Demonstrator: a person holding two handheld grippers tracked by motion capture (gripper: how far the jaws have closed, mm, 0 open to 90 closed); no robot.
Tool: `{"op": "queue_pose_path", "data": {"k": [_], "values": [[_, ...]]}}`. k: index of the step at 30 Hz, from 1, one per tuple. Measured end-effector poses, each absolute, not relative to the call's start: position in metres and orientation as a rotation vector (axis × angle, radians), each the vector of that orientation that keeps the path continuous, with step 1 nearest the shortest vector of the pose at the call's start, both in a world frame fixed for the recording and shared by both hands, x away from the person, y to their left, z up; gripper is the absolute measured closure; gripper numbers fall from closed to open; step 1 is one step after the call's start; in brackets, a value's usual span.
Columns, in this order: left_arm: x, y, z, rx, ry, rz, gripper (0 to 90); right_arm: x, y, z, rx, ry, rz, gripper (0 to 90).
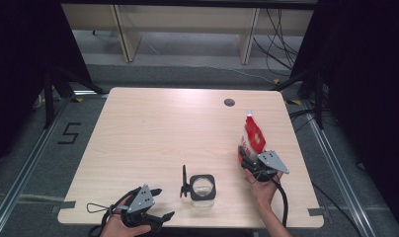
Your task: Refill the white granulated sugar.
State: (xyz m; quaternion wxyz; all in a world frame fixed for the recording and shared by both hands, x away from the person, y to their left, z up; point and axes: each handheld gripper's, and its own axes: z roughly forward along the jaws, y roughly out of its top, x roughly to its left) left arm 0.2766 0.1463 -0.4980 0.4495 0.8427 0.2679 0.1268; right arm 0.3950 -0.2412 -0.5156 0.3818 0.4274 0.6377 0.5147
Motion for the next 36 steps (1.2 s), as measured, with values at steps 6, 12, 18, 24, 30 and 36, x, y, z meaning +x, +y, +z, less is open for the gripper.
{"op": "queue_pose_path", "data": {"k": [6, 12, 18, 24, 30, 36], "values": [[0.276, 0.146, -0.499, 2.066, 0.673, 0.302, 18.7, 0.395, -0.24, -0.511, 1.066, 1.661, 1.278, 45.8], [0.277, 0.149, -0.498, 2.069, 0.671, 0.317, 19.2, 0.391, -0.235, -0.503, 1.033, 1.728, 1.201, 46.5], [0.277, 0.15, -0.497, 2.086, 0.66, 0.321, 19.2, 0.38, -0.24, -0.492, 0.912, 1.761, 1.092, 46.8], [0.278, 0.151, -0.496, 2.07, 0.665, 0.334, 19.2, 0.349, -0.241, -0.466, 0.752, 1.777, 1.022, 46.8], [0.278, 0.151, -0.497, 2.076, 0.667, 0.348, 19.2, 0.316, -0.236, -0.448, 0.574, 1.819, 0.959, 46.9], [0.276, 0.15, -0.497, 2.059, 0.673, 0.313, 19.2, 0.291, -0.231, -0.438, 0.403, 1.855, 0.82, 47.0]]}}
